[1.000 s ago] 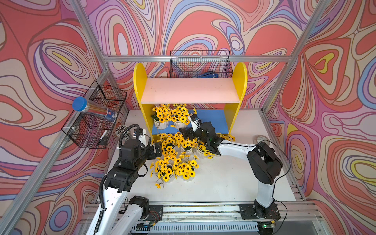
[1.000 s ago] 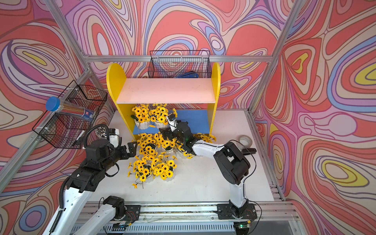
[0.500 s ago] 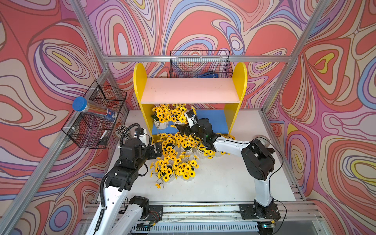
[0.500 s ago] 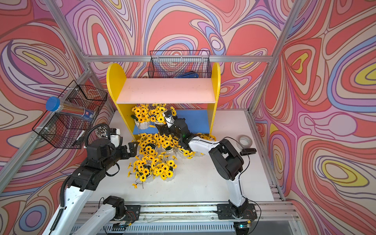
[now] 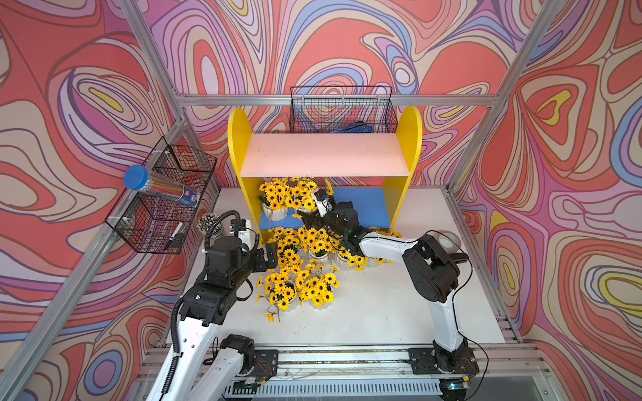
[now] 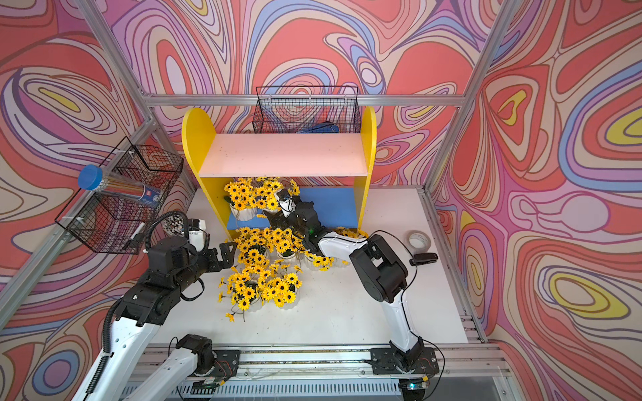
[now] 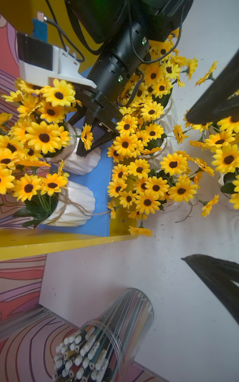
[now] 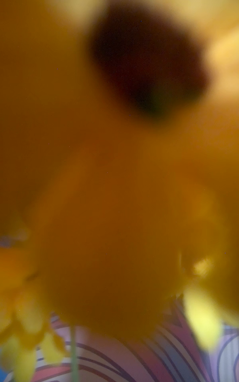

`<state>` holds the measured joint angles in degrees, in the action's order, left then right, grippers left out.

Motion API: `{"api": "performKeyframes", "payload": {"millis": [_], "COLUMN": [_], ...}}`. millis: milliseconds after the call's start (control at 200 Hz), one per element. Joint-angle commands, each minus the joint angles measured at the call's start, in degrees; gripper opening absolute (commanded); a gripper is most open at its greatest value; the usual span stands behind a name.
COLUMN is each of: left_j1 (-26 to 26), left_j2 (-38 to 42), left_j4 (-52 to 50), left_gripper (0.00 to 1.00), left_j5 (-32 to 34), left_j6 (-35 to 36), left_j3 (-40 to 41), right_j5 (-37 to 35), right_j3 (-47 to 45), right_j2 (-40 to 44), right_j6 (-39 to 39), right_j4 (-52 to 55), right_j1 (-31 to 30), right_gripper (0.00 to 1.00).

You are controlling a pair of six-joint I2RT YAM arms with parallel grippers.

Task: Take the sunflower pots off the shelves
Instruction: Pick up the sunflower pot from the shelf.

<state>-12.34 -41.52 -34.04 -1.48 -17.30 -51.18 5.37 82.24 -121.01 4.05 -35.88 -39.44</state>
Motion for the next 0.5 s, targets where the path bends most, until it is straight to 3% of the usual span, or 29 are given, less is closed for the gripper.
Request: {"api": "performKeyframes", "payload": {"millis": [0,270,496], "left_j1": [0.3,0.3,0.3], "left_j2": [-0.2,0.1,0.0], "left_j4": [0.9,1.2,1.3], "left_gripper": [1.00,1.00,1.00], "left_j5": [-0.5,-0.6,-1.1], "left_j6": [0.8,0.8,0.8], "left_j3": [0.6,0.8,0.8], "right_j5": [-0.1,0.2,-0.7], "right_j3": [1.6,2.9,8.1], "right_j2": [-2.3,-5.2,-8.5], "right_j6": [0.4,-1.8,-1.6], "right_j4": [-4.5,-9.9,-4.7], "right_j1": [0.2,0.2,0.4], "right_gripper": [0.98,0.98,0.98]}}
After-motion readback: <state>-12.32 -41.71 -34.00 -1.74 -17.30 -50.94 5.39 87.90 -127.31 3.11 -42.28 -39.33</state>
